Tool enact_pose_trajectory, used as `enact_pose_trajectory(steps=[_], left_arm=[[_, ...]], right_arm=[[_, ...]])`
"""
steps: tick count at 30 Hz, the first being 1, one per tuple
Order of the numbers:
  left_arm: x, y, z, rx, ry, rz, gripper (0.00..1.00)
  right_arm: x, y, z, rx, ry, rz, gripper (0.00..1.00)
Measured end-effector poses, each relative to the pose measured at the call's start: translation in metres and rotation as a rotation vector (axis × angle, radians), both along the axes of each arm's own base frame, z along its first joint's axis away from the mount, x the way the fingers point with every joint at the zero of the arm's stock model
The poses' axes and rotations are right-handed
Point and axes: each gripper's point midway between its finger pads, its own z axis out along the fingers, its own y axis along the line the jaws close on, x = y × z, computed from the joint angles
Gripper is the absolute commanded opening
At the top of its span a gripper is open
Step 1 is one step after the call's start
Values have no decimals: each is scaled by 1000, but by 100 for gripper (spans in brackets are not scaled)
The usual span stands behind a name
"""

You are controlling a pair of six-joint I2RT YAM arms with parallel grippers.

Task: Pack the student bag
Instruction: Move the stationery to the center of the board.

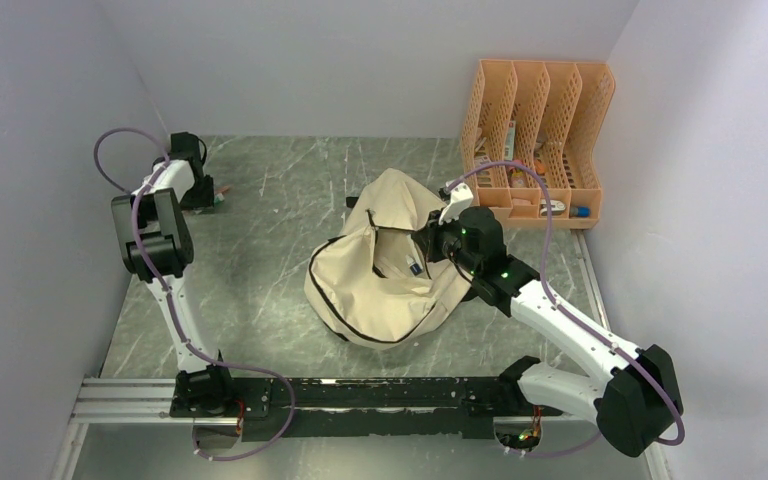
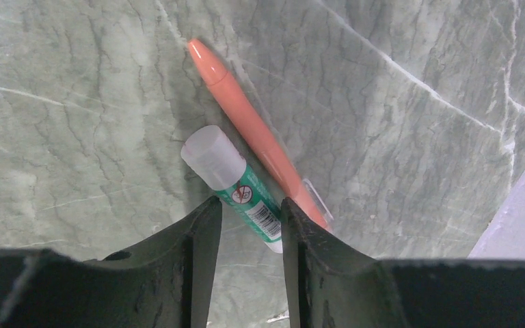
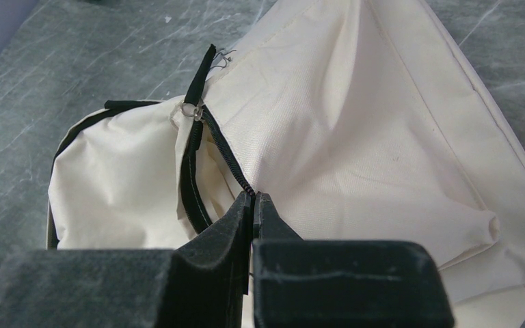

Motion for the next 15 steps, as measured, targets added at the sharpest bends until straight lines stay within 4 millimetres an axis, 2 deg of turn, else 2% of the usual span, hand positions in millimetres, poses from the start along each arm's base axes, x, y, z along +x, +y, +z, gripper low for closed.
enact_pose_trajectory(steps=[9, 15], left_arm=[[-10, -6, -1, -21, -13, -11, 38], [-30, -12, -2, -26, 13, -41, 37]], right_arm=[[0, 0, 0, 0, 0, -2, 0], [0, 0, -1, 0, 1, -1, 0]])
